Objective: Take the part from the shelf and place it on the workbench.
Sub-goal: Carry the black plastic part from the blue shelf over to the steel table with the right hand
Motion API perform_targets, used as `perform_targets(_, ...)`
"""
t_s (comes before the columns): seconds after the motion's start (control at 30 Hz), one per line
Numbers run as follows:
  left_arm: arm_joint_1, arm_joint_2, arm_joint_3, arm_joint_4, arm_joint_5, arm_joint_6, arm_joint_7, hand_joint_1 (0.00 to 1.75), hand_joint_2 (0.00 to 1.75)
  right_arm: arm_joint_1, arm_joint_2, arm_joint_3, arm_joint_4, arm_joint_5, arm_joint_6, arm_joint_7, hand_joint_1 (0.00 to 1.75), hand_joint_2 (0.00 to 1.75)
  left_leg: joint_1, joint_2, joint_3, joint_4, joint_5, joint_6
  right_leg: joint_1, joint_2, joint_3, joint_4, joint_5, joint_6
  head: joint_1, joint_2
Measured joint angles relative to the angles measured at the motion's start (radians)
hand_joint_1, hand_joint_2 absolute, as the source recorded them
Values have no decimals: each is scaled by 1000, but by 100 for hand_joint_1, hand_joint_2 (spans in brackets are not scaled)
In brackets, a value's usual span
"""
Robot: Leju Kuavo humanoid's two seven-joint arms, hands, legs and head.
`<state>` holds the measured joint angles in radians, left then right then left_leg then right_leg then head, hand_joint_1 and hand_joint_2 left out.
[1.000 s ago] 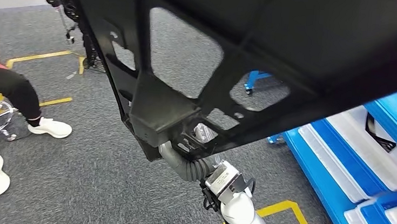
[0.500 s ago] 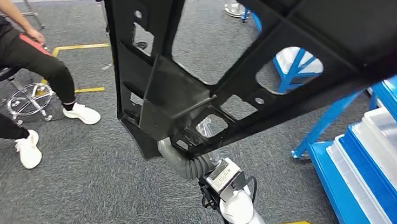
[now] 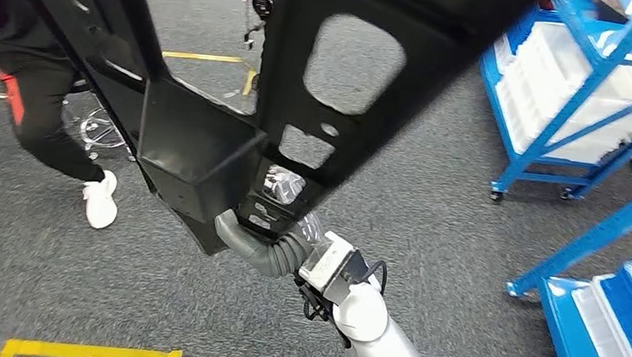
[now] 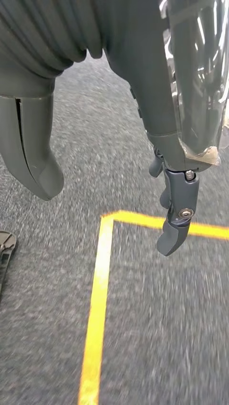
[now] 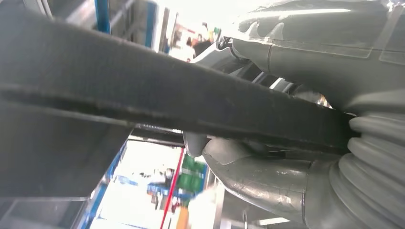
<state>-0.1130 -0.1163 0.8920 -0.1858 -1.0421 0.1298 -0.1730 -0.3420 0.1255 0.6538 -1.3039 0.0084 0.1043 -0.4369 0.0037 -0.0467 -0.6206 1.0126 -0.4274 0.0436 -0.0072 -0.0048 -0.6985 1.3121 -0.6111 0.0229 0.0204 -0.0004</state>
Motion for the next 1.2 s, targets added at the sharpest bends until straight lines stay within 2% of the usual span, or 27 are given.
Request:
perform_targets(0.03,4,0,2,0,2,2,0,0,175,0,1,1,3,-1,2,1,175,175,0,-17,1,1,0,0,-1,2,7,-22,17,9,0,0)
perform_targets(0.07,7,1,4,0,3,3,0,0,175,-2,2,1,6,-1,4,2,175,175,1,-33,2,1,0,-2,-4,8,32,-81,46,18,0,0)
perform_targets(0.1,10,1,5,0,3,4,-1,0,175,-3,3,2,8,-2,7,2,175,175,2,-49,2,2,0,-4,-8,26,65,-156,77,26,0,0)
perform_targets(0.13,11,2,7,0,3,4,-2,0,175,-5,4,3,11,-3,10,1,175,175,1,-63,1,5,-1,-9,-11,41,95,-221,102,28,0,0)
perform_targets(0.17,13,3,8,0,3,4,-4,0,175,-5,4,5,13,-4,12,-1,175,175,1,-74,-2,6,-1,-15,-12,51,115,-263,118,26,0,0)
perform_targets(0.2,16,4,8,0,4,5,-5,0,175,-5,5,7,16,-5,13,-5,175,175,2,-83,-5,7,0,-21,-11,57,123,-281,124,19,0,0)
perform_targets(0.27,23,6,12,0,4,6,-8,0,175,-5,8,12,19,-5,13,-12,175,175,5,-93,-10,5,2,-33,-8,42,126,-283,128,4,0,0)
perform_targets(0.3,27,6,14,0,5,7,-9,0,175,-5,11,13,20,-5,13,-14,175,175,5,-79,-13,10,-2,-38,-10,35,128,-286,130,-2,-1,0)
perform_targets(0.33,29,6,15,0,5,8,-10,0,175,-5,15,15,20,-5,13,-17,175,175,4,-54,-23,28,-14,-42,-12,25,130,-289,131,-11,-2,0)
perform_targets(0.4,29,8,18,0,7,11,-10,0,175,-4,20,15,21,-4,14,-20,175,175,3,12,-73,125,-65,-49,-13,2,134,-292,130,-25,-4,0)
perform_targets(0.47,29,11,21,0,10,14,-6,0,175,0,20,16,24,-2,16,-22,175,175,7,38,-138,251,-115,-55,-9,-24,134,-292,127,-32,-4,0)
perform_targets(0.5,30,11,23,0,13,16,-2,0,175,1,20,16,26,0,17,-23,175,175,9,41,-155,282,-119,-57,-8,-38,134,-292,126,-34,-4,0)
perform_targets(0.53,31,11,24,0,15,17,0,0,175,2,20,17,27,1,19,-23,175,175,11,45,-151,273,-104,-59,-8,-50,135,-292,124,-34,-5,0)
perform_targets(0.57,32,13,25,0,16,18,2,0,175,2,20,18,28,2,20,-23,175,175,13,53,-128,227,-76,-60,-8,-63,136,-292,122,-32,-5,0)
perform_targets(0.63,31,15,27,0,17,20,3,0,175,1,21,19,29,3,21,-24,175,175,12,97,-52,92,-24,-59,-3,-84,142,-291,115,-24,-4,0)
perform_targets(0.7,28,16,29,0,17,22,3,0,175,-2,21,19,29,3,21,-24,175,175,4,123,-12,22,-11,-50,6,-103,147,-291,108,-13,-1,0)
perform_targets(0.77,28,17,31,0,17,22,3,0,175,-4,22,20,30,3,21,-25,175,175,-3,102,-11,18,-13,-36,9,-124,153,-293,104,-3,1,0)
perform_targets(0.8,29,17,31,0,17,21,3,0,175,-5,24,21,30,3,21,-25,175,175,-2,89,-10,15,-11,-30,7,-121,154,-290,100,2,1,0)
perform_targets(0.87,28,19,31,0,16,19,2,0,175,-7,27,23,30,3,22,-26,175,175,3,64,-4,10,-7,-15,3,-72,134,-242,75,6,2,0)
perform_targets(0.9,27,21,32,0,15,17,1,0,175,-8,26,23,31,3,22,-26,175,175,6,51,-3,8,-5,-9,1,-37,104,-183,50,4,2,0)
perform_targets(0.93,26,22,32,0,13,16,0,0,175,-7,23,23,32,3,22,-27,175,175,6,38,-3,8,-5,-5,-1,-13,65,-110,23,0,3,0)
perform_targets(1.0,26,24,33,0,8,14,1,0,175,-3,17,23,35,3,22,-26,175,175,6,6,-3,8,-6,-2,-2,1,-2,6,-9,1,3,0)
perform_targets(1.03,26,25,33,0,6,13,1,0,175,-2,15,24,36,3,22,-26,175,175,6,-10,-3,9,-6,-2,-2,3,-11,12,-2,7,3,0)
perform_targets(1.07,27,25,34,0,5,11,2,0,175,-2,14,24,36,3,22,-26,175,175,6,-26,-2,9,-6,-2,-2,6,0,-25,21,14,3,0)
perform_targets(1.1,27,26,35,0,5,10,3,0,175,-2,14,25,36,3,22,-26,175,175,6,-41,-1,9,-6,-3,-3,17,28,-92,54,21,3,0)
perform_targets(1.13,27,26,35,0,5,8,4,0,175,-3,14,25,36,3,22,-26,175,175,5,-56,0,10,-6,-5,-3,41,60,-169,86,24,3,0)
perform_targets(1.2,26,26,35,0,5,7,7,0,175,-3,13,25,36,3,22,-26,175,175,3,-82,-2,11,-6,-13,-2,77,107,-269,127,18,3,0)
